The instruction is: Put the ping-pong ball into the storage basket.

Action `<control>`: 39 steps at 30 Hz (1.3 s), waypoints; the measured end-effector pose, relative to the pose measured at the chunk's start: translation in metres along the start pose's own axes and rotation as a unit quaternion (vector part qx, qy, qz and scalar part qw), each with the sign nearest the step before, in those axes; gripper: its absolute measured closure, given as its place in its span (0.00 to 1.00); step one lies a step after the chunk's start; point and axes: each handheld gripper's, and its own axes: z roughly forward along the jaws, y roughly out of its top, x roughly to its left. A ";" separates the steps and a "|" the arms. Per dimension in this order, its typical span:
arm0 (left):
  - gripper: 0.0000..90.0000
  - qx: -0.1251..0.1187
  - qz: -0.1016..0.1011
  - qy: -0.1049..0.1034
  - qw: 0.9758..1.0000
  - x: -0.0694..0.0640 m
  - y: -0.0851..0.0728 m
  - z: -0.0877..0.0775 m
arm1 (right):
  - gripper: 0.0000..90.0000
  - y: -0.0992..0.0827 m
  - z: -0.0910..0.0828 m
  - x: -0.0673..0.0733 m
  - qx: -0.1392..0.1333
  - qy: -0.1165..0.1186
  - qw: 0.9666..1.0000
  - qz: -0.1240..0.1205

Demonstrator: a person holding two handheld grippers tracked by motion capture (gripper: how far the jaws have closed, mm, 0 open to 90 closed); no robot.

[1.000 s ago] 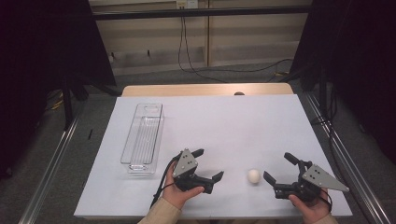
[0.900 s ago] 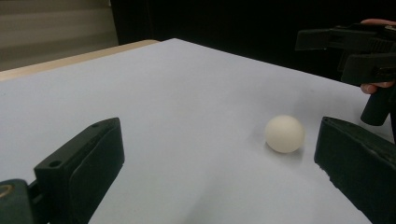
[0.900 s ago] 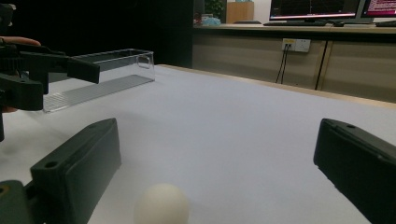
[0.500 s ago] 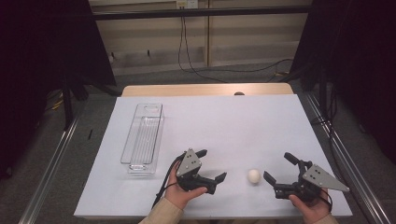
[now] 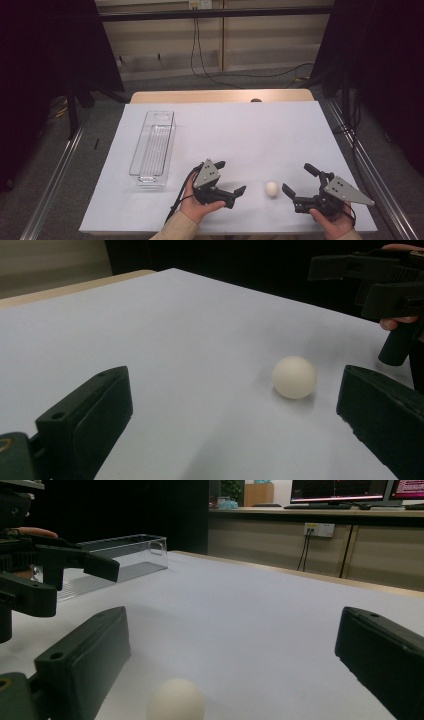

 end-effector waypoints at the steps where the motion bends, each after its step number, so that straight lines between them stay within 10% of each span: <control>1: 0.02 0.000 0.004 -0.002 1.000 0.000 0.000 0.001 | 0.01 0.000 0.000 0.000 -0.001 -0.001 1.000 0.001; 39: 0.02 0.009 0.003 -0.015 1.000 -0.006 0.003 0.013 | 0.01 0.001 -0.001 -0.001 -0.003 -0.007 1.000 0.005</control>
